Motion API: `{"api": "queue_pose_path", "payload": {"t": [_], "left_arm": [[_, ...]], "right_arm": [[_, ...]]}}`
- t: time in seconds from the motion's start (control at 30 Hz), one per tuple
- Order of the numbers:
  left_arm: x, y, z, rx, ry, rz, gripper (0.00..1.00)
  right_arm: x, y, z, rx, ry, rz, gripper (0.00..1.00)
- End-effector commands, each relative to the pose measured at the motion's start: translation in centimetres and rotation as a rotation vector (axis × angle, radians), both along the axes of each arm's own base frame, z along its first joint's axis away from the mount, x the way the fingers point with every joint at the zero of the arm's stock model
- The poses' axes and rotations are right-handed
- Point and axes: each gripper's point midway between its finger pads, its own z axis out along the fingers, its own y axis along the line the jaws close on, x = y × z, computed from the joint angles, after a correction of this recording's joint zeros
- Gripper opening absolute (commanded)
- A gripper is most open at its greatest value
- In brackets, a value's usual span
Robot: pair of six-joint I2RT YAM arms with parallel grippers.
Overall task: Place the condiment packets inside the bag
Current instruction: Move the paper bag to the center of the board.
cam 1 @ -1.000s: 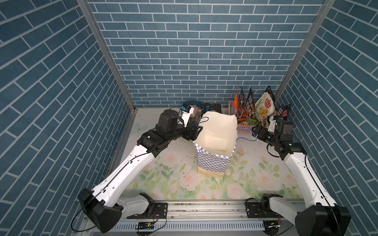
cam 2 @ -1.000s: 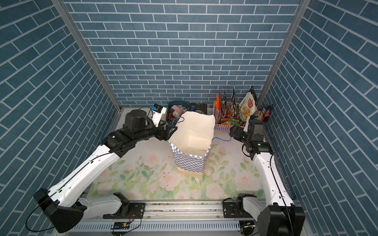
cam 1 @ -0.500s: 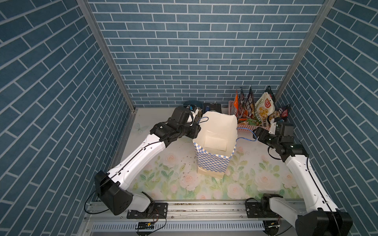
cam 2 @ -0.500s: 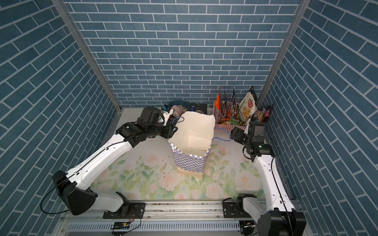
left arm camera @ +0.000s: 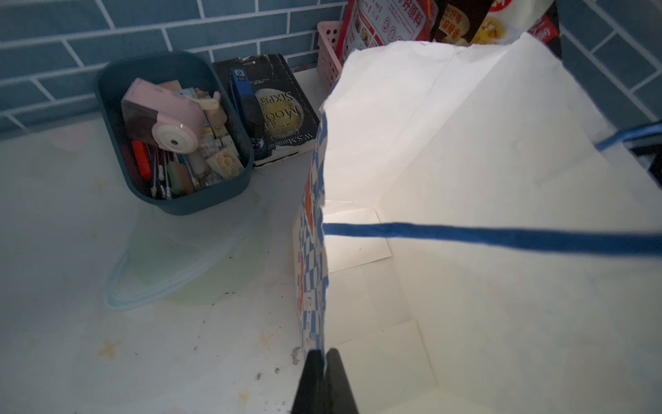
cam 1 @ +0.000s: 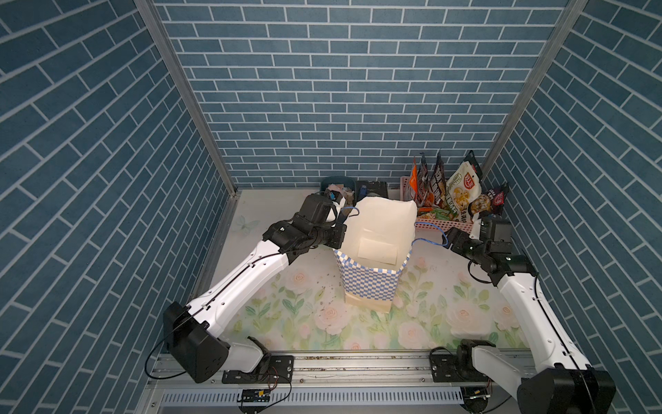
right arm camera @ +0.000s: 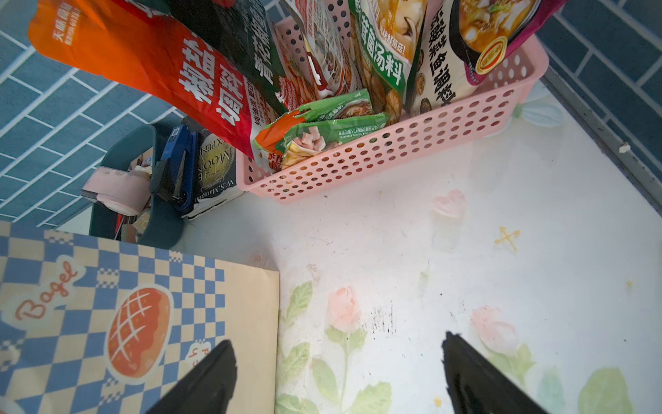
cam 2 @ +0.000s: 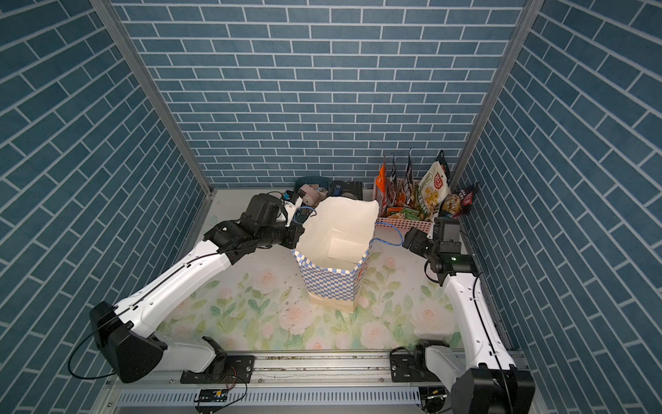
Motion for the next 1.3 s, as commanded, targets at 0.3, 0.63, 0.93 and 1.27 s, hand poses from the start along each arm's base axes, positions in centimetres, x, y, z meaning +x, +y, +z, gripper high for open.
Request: {"api": "queue_pose_path", "payload": {"t": [0.3,0.63,0.93,1.27], "left_arm": [[5.4,10.4,6.5,-0.193,-0.140,0.359,0.00],[5.9,16.0,2.7,-0.203,-0.018,0.500,0.00],[4.9,18.9,1.3,-0.241,0.036,0.600,0.00],[1.9,16.5,4.7,-0.324,0.030,0.446,0.00]], "right_arm": [[-0.1,0.2,0.3,-0.032,-0.003,0.028,0.90],[2.4,4.5,-2.3,-0.320,0.155,0.231,0.89],[11.4,10.7,-3.9,-0.393,0.097,0.402,0.87],[16.3,12.1,-1.8,-0.358,0.011,0.343,0.84]]}}
